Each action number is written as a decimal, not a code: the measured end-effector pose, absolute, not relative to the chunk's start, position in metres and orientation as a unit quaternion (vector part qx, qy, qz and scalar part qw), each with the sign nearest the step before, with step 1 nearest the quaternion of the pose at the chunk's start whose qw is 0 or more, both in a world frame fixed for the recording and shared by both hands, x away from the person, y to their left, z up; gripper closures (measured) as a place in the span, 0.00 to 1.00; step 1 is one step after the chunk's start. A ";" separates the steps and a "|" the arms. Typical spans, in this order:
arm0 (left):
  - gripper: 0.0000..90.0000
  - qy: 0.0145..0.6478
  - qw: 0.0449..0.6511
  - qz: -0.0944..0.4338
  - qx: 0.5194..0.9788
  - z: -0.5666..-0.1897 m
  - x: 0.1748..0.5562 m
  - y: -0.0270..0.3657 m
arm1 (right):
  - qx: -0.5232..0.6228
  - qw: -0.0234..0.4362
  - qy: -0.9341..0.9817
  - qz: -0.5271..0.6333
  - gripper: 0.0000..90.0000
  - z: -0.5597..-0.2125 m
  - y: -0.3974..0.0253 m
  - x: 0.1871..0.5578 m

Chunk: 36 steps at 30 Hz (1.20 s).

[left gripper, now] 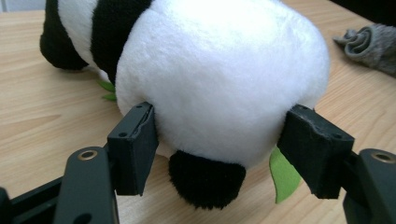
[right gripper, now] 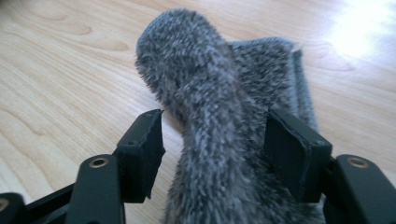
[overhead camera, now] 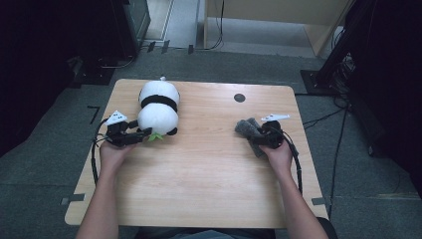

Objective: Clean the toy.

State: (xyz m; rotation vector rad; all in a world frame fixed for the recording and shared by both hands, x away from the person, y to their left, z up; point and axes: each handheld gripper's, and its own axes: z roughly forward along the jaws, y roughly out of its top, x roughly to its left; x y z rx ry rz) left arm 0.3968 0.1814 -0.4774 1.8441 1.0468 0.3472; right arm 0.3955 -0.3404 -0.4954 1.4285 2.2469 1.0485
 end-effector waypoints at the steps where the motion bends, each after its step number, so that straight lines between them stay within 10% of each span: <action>1: 0.31 0.430 0.474 0.139 0.755 -0.478 0.397 0.182 | 0.495 0.141 0.776 0.365 0.41 -0.494 -0.341 0.395; 15: 0.26 0.444 0.481 0.116 0.748 -0.474 0.391 0.187 | 0.496 0.145 0.759 0.395 0.42 -0.475 -0.340 0.385; 21: 0.00 0.438 0.467 0.095 0.762 -0.474 0.388 0.183 | 0.490 0.144 0.765 0.393 0.42 -0.470 -0.335 0.379; 36: 0.00 0.398 0.484 0.108 0.772 -0.449 0.362 0.159 | 0.460 0.150 0.768 0.420 0.42 -0.455 -0.316 0.356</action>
